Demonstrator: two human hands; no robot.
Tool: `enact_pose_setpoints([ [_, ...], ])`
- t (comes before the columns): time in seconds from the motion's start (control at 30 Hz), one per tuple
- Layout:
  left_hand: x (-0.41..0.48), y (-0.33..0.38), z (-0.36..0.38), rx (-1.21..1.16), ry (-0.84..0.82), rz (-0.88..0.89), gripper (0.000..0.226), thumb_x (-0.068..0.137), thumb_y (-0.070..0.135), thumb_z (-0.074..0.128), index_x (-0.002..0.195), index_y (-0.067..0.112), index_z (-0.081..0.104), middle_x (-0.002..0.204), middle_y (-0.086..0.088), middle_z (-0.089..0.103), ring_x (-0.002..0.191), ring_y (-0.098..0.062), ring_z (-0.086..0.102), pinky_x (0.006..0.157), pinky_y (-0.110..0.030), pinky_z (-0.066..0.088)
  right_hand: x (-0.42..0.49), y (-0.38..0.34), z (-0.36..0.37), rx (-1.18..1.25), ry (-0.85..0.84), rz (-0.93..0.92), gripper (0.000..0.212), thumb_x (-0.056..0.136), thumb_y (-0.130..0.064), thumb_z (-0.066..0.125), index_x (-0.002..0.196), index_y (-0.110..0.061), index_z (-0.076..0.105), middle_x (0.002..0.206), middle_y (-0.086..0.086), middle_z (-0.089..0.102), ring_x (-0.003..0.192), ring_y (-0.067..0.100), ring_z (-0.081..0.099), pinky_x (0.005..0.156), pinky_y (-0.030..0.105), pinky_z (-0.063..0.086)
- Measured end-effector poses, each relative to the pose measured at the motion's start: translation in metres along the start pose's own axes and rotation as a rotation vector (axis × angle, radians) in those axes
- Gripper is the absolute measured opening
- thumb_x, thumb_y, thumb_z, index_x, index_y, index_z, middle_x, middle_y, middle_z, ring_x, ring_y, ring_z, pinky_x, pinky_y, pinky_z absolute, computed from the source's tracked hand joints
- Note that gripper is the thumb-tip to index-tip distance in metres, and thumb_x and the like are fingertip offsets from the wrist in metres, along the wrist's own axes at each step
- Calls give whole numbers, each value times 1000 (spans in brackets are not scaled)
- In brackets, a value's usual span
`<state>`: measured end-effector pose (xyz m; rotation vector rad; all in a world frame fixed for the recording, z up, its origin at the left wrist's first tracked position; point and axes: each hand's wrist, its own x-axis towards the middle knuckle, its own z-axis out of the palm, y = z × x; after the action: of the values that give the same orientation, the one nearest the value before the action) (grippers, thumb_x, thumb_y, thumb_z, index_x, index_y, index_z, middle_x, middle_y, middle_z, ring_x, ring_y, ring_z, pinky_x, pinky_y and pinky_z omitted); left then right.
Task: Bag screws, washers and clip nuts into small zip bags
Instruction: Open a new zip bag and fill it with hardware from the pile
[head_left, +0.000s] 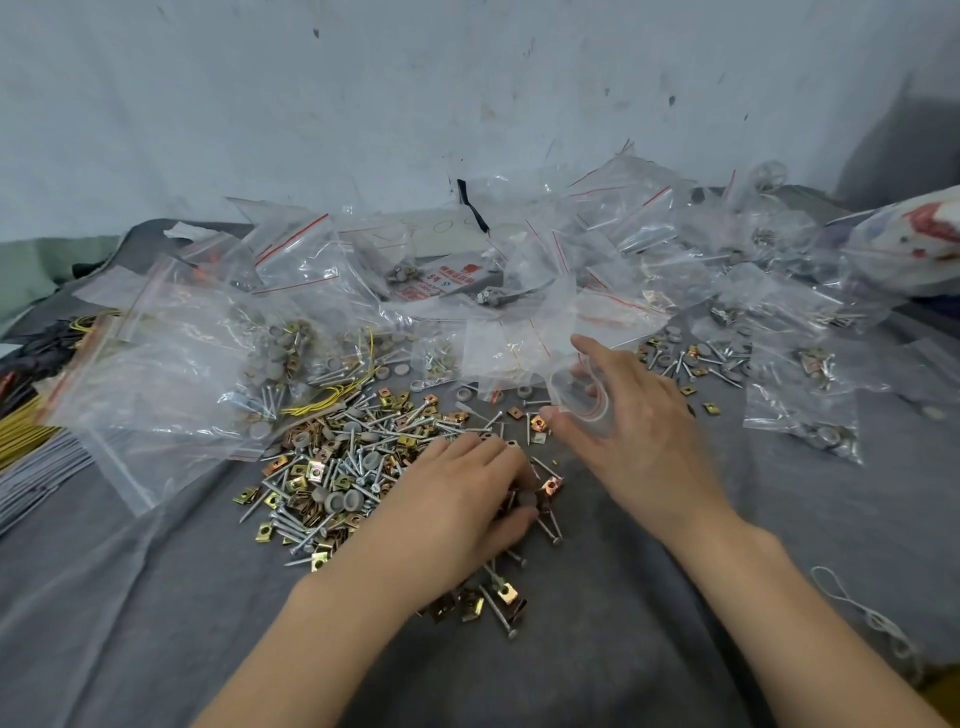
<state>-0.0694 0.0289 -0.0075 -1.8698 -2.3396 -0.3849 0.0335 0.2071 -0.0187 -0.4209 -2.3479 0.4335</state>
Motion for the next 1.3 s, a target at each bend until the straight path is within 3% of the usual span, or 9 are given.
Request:
enact_pose_setpoints([
  [0.2,9,-11,-1,-159,80,-94,17,95,40,57,111,33,54,103,20,62,97,-3,58,88,-30,47,0,3,3,-5,30,-33,64,92,-54,57,146,-21,43,119,-2,62,108,9,49,94,17,22],
  [0.33,18,-16,-6,-408,246,-216,25,95,26,59,120,29,59,101,23,63,94,6,59,81,-15,50,0,4,4,-2,16,-39,65,92,-57,54,147,-24,39,120,-4,61,109,7,47,97,20,24],
  [0.5,31,-9,-20,-630,469,-222,28,97,15,58,119,31,64,105,12,63,93,-4,61,77,-13,48,1,3,4,-5,14,-48,67,92,-61,50,147,-24,40,121,-4,62,110,14,53,97,21,25],
  [0.7,45,6,-26,-690,421,-219,30,96,13,60,122,27,65,103,10,65,93,-1,61,75,-7,43,0,2,4,27,5,-56,68,91,-61,53,147,-23,41,120,-4,62,110,15,56,95,22,27],
  [1.0,55,13,-24,-654,311,-187,28,97,20,59,123,27,63,98,15,68,93,2,62,81,-9,44,0,0,-1,42,28,-24,66,88,-51,61,145,-20,47,119,-3,63,110,10,50,97,24,29],
  [1.3,53,3,-27,-681,373,-253,26,98,25,57,123,34,61,92,15,67,89,3,62,76,-11,46,2,2,-5,133,47,5,65,90,-55,61,144,-22,46,119,-7,63,108,17,62,99,45,45],
])
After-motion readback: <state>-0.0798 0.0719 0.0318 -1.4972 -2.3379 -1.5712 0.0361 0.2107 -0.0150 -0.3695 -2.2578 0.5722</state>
